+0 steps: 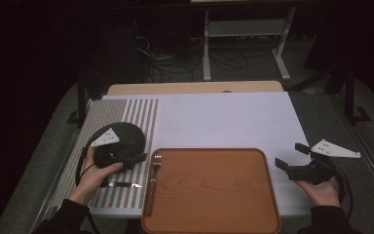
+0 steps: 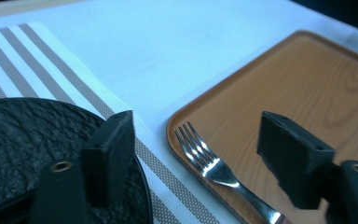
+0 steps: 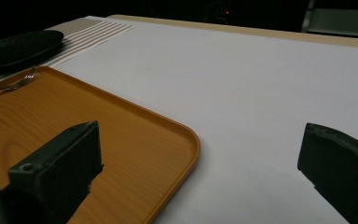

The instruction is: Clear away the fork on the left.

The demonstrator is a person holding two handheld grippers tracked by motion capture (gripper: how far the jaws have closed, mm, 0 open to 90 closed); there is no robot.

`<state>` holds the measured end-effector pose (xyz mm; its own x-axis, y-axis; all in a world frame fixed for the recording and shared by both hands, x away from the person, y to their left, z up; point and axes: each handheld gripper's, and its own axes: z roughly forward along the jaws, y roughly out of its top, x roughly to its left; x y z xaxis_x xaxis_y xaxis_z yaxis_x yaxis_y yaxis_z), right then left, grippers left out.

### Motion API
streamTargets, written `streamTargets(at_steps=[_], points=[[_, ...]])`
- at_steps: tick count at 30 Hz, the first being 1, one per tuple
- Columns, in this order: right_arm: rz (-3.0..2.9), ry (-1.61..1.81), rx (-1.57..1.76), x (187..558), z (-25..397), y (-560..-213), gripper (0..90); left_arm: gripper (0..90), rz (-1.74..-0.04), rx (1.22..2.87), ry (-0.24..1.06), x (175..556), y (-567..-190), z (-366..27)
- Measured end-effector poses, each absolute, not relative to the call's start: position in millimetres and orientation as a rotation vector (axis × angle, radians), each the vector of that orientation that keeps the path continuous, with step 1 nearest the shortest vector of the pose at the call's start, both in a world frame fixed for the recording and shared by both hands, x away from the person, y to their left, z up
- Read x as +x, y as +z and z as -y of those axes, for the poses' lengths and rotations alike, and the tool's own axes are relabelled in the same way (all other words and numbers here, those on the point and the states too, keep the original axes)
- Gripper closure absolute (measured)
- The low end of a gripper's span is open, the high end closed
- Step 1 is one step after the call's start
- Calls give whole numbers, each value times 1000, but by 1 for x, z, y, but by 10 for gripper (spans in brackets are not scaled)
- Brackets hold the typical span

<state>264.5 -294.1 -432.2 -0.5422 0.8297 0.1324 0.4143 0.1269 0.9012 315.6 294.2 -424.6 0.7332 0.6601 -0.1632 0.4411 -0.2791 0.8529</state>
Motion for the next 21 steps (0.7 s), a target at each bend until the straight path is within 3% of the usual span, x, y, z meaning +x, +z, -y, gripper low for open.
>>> streamTargets(at_steps=[8,21], points=[[-2011,1394,1199,264,294,-432,0,0,-771,1875,206,313,-428,-306],[-2011,1394,1193,264,294,-432,0,0,-793,1745,394,303,-434,-333]])
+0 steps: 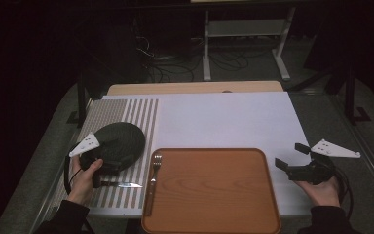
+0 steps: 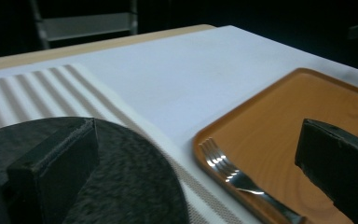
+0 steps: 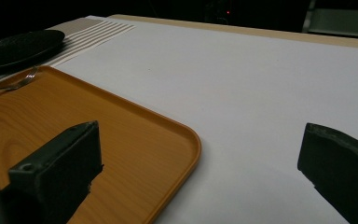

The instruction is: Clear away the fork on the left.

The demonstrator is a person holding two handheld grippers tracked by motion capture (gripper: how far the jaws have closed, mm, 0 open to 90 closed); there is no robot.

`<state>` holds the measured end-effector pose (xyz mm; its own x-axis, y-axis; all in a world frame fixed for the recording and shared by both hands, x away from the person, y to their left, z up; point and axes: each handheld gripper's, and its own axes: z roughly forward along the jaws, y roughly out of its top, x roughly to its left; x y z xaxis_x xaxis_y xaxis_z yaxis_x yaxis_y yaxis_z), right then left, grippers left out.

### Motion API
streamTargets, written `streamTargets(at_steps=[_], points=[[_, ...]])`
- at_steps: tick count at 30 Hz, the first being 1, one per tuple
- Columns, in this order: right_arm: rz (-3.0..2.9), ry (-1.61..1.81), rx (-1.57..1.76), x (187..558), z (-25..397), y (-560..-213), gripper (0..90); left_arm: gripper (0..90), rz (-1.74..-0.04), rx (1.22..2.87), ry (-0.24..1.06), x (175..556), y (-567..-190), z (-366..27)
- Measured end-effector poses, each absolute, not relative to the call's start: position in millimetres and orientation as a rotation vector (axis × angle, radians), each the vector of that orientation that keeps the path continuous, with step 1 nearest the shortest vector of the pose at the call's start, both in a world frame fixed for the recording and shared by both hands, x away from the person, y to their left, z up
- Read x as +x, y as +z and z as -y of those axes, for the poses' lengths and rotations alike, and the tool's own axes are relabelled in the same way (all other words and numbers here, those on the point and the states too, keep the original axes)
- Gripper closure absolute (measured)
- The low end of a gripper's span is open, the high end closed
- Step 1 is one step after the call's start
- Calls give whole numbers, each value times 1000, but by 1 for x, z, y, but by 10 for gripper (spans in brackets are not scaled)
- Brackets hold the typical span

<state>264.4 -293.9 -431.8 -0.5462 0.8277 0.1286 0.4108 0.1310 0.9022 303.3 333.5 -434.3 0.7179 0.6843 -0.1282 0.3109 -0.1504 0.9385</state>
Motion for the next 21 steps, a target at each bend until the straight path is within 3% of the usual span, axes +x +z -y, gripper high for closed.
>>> streamTargets(at_steps=[13,21], points=[[-2010,1401,1187,264,293,-431,0,0,-926,1588,526,291,-448,-355],[-2013,1400,1184,265,292,-431,0,0,-934,1598,571,285,-449,-352]])
